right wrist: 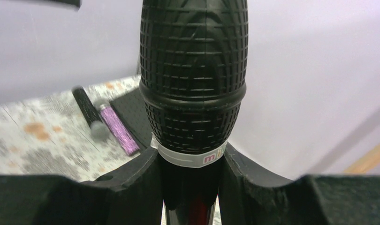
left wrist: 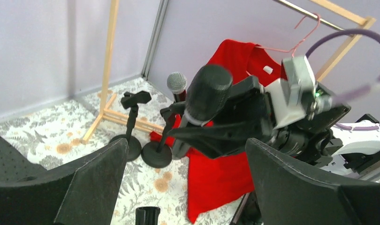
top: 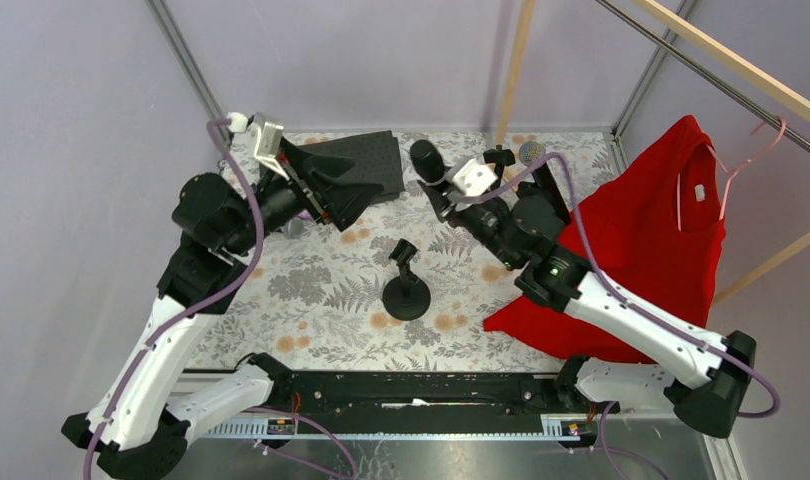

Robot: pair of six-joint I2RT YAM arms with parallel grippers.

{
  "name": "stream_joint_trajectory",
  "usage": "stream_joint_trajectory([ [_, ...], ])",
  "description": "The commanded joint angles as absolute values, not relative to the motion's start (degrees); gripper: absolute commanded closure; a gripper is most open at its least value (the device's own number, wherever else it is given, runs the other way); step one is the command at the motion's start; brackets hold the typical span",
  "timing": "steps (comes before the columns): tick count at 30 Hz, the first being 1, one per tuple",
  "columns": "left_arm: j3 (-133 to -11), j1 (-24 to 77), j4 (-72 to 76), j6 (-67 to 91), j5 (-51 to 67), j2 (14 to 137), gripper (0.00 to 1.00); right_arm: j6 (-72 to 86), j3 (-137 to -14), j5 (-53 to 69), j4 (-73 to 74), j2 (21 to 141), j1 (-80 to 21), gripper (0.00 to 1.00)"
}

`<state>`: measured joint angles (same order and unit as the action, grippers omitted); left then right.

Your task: Attach the microphones to the stand

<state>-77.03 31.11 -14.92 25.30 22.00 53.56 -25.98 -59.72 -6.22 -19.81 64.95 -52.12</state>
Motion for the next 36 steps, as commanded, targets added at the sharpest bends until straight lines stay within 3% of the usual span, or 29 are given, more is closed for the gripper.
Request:
stream_joint_trajectory([
  [1,-71.25,31.2,-0.28,26.14,22.11,50.23,0.01,-7.44,-62.62,-13.14,-21.86,59.67,-52.12,1.0],
  [15,-61.69,32.59,13.05,28.19,36.65,50.36,0.01,30.06,-59.22,-15.04,-28.53,54.54,-52.12,1.0],
  [25,-60.23,42.65,9.24,21.49,29.27,51.73,0.01,32.96,-60.1,-14.56,-28.55,56.25,-52.12,1.0],
  [36,-60.93,44.69,9.14,19.84,26.26,55.4,0.02,34.38,-61.08,-8.84,-27.85,56.76,-52.07,1.0],
])
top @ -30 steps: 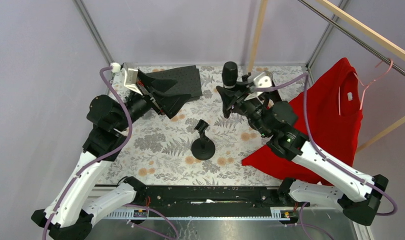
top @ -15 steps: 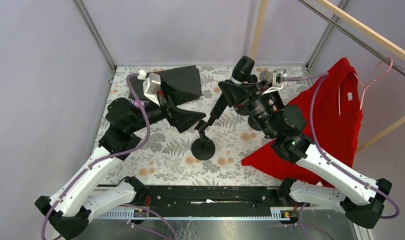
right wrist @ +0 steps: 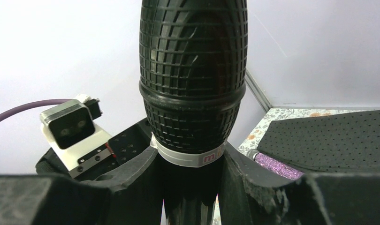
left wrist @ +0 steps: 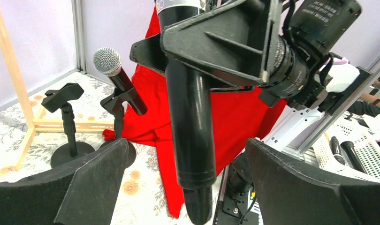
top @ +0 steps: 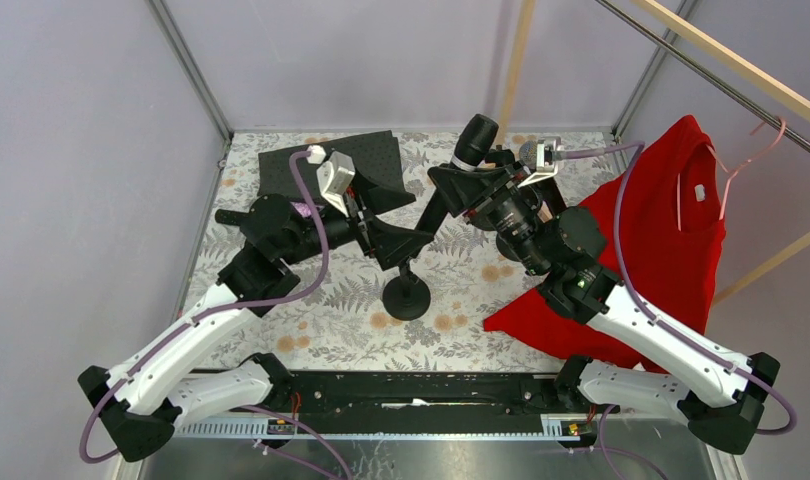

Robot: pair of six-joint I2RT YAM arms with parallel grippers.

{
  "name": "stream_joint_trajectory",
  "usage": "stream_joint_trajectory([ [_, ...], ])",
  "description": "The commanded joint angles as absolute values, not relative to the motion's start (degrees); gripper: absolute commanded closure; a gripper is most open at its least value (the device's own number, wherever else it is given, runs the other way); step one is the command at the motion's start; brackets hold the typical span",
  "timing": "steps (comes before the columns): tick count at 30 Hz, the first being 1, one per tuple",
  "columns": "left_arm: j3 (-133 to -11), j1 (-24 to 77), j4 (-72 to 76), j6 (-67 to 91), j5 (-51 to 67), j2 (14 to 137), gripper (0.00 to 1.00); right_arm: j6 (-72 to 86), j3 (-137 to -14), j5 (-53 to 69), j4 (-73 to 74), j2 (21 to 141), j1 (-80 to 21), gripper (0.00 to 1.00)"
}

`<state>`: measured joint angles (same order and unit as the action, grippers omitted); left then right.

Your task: Attach the microphones to the stand

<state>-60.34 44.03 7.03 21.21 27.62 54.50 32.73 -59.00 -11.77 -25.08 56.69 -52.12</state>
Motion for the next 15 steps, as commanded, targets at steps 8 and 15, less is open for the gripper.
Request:
stream_joint_trajectory([
  [8,-60.41,46.07,9.18,20.13,26.49,56.49,0.1,34.88,-60.91,-8.66,-28.17,56.98,-52.11,1.0],
  [15,-59.51,47.06,9.14,19.95,26.76,56.35,0.11,35.97,-61.17,-8.01,-29.05,58.0,-52.05,1.0],
])
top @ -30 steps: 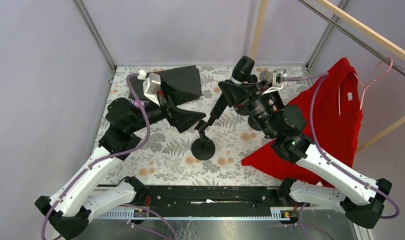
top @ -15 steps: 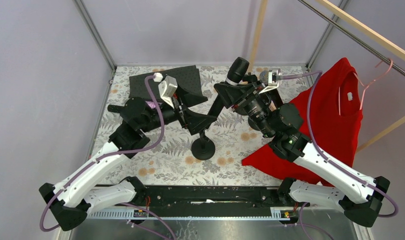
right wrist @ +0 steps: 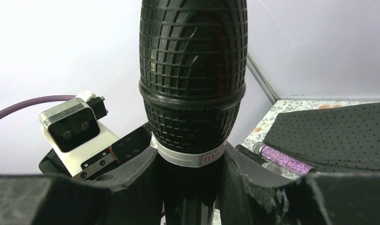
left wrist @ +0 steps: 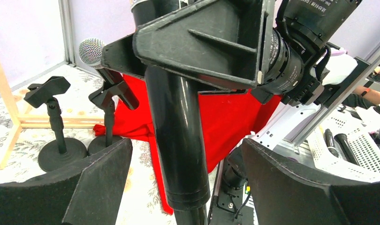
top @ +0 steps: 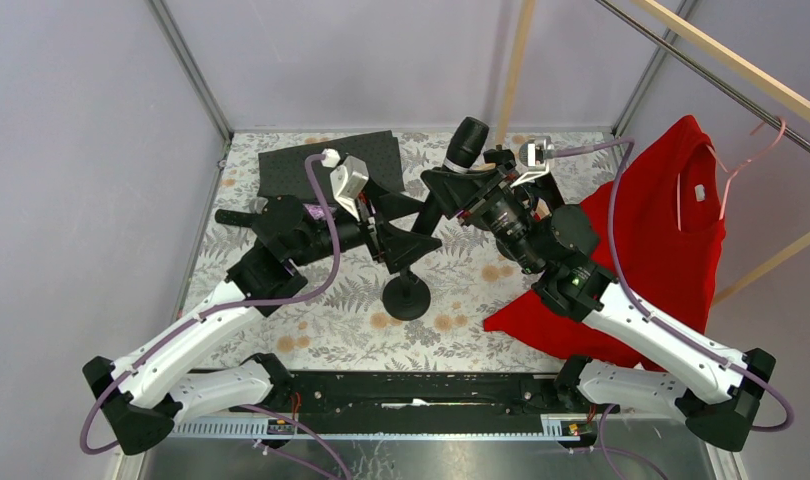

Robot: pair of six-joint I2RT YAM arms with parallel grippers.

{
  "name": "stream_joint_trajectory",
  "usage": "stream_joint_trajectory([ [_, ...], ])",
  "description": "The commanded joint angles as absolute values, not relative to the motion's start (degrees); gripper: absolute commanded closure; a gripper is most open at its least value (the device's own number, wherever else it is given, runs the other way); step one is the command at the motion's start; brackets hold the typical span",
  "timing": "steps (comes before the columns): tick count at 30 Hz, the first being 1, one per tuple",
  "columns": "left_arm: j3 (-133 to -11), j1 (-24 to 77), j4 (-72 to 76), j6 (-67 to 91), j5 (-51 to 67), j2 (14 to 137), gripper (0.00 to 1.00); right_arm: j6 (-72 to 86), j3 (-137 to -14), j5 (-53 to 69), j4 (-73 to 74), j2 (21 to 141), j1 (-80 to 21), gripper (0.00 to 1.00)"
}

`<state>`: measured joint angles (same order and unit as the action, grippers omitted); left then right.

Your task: Attach the microphones to the stand

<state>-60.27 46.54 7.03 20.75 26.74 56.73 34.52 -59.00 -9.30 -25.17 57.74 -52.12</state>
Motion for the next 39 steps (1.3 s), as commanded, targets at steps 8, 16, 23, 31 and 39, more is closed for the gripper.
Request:
stream_joint_trajectory([
  [8,-58.24,47.37,9.58,19.57,26.75,56.99,0.18,37.3,-60.62,-7.48,-30.18,58.0,-52.12,1.0],
  [16,-58.0,47.32,9.58,19.52,25.87,57.97,0.48,37.33,-60.45,-6.38,-30.15,58.18,-52.12,0.98],
  [23,-57.73,47.37,9.53,19.55,23.37,57.84,0.89,34.05,-59.49,-6.16,-29.59,57.78,-52.12,0.89],
  [31,-57.22,47.37,8.19,18.4,21.59,58.76,1.0,27.69,-56.34,-9.41,-25.98,52.03,-52.12,0.4],
  [39,-56.17,47.37,8.61,17.29,24.8,58.84,1.0,26.64,-55.02,-10.4,-19.61,47.65,-52.06,0.31],
])
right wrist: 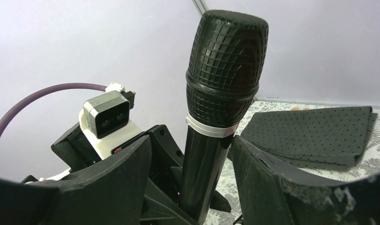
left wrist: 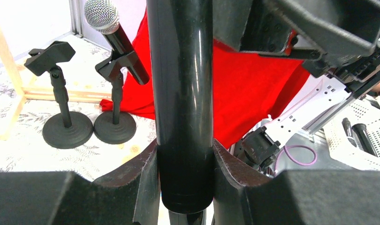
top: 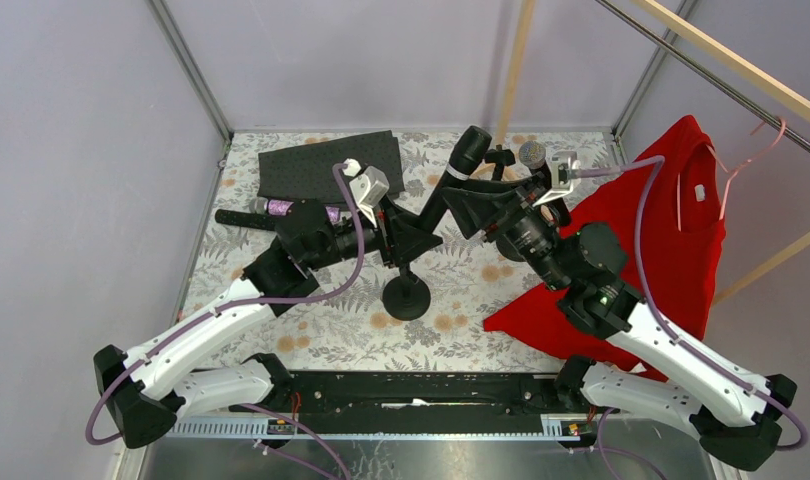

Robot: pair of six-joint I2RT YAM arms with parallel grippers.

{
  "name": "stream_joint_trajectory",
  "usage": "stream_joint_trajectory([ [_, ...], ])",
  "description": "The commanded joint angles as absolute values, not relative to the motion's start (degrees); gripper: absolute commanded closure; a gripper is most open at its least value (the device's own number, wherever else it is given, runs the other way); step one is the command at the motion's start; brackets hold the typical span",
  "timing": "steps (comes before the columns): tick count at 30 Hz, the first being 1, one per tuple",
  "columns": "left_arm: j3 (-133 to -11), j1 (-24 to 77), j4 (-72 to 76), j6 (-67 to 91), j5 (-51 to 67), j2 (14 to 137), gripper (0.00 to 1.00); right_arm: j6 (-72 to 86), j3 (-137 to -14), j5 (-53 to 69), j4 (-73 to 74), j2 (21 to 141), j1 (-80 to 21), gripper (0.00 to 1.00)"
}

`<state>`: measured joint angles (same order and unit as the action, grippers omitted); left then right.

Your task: Attach the microphones to the stand

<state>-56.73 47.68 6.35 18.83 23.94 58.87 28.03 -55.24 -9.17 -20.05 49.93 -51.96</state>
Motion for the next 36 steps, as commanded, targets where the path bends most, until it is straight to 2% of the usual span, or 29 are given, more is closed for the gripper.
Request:
stream_joint_trajectory([
  [1,-56.09,47.32,8.61,16.97,25.38,58.88,1.0,26.86,-54.69,-11.03,-19.32,47.3,-52.07,0.3],
  [14,-56.07,47.37,6.63,15.21,32.65,58.75,1.0,29.74,-53.05,-14.26,-18.85,48.27,-52.11,0.32],
  [20,-55.91,47.35,6.29,14.97,33.05,58.19,1.0,31.16,-52.7,-14.22,-20.46,49.51,-52.12,0.36],
  [26,-56.24,47.36,3.96,13.5,32.78,58.29,1.0,31.97,-50.9,-15.02,-22.19,48.75,-52.07,0.5],
  [28,-55.94,47.37,3.36,13.15,32.04,58.0,1.0,32.07,-50.55,-14.95,-22.56,48.61,-52.11,0.6],
  [29,-55.71,47.37,3.32,13.18,31.58,57.75,0.98,32.1,-50.49,-14.58,-22.75,48.6,-52.12,0.69],
  [31,-55.06,47.34,3.34,13.5,30.44,57.08,0.81,31.97,-50.41,-13.89,-23.16,48.6,-52.12,0.86],
  [33,-54.41,47.35,3.38,13.53,29.44,56.4,0.72,31.54,-49.86,-13.64,-23.96,48.18,-52.11,0.99],
  [34,-54.05,47.3,3.3,13.54,28.73,56.09,0.62,31.22,-49.2,-13.67,-24.62,47.86,-52.12,1.0],
  [35,-53.72,47.32,3.2,13.53,27.83,55.77,0.46,30.72,-48.5,-13.83,-25.45,47.24,-52.12,1.0],
  [36,-53.52,47.34,3.0,13.52,26.7,55.46,0.37,29.99,-47.69,-14.27,-26.34,46.67,-52.12,1.0],
])
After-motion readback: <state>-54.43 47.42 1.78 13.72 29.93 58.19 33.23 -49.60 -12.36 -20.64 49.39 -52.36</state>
